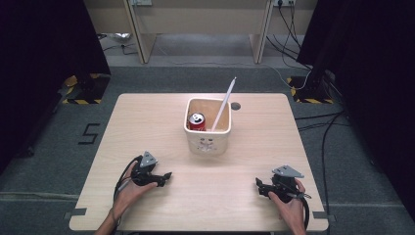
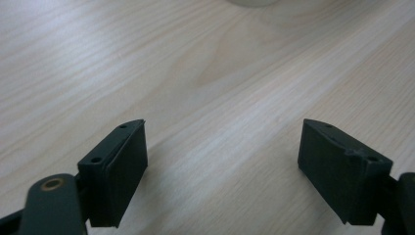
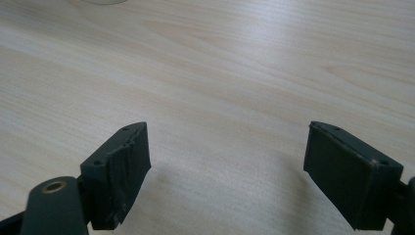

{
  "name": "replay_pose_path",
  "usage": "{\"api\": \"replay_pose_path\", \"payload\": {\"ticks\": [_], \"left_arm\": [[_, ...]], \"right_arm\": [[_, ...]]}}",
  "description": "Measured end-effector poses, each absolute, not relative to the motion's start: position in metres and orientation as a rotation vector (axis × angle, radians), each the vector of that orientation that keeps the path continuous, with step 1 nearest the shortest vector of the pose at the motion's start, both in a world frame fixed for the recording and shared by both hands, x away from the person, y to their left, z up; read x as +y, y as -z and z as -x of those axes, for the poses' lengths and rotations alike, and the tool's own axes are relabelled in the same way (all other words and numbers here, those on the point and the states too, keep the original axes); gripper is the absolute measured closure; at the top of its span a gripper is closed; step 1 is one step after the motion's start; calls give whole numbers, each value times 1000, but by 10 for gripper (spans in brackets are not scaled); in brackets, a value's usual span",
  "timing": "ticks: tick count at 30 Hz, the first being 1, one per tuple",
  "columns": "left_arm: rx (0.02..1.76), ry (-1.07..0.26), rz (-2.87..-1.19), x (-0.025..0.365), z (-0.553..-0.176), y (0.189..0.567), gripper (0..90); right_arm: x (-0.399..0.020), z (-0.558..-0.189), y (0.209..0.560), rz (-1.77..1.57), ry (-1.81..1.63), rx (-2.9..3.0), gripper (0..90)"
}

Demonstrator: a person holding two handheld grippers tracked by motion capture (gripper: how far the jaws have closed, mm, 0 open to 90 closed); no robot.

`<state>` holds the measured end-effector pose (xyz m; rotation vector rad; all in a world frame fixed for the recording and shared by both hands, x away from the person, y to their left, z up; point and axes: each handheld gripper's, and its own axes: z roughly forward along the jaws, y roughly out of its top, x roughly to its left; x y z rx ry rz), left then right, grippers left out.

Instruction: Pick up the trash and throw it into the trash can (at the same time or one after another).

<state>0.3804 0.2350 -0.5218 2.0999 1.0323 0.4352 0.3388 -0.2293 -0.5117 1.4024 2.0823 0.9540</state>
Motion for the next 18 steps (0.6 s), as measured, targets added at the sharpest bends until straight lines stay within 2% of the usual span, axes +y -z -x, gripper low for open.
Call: {"api": "replay_pose_path", "payload": {"ticks": [18], "left_arm": [[1041, -441, -2094, 247, -362, 523, 163]], "right_arm": [[-231, -329, 516, -1407, -900, 2120, 142]]}}
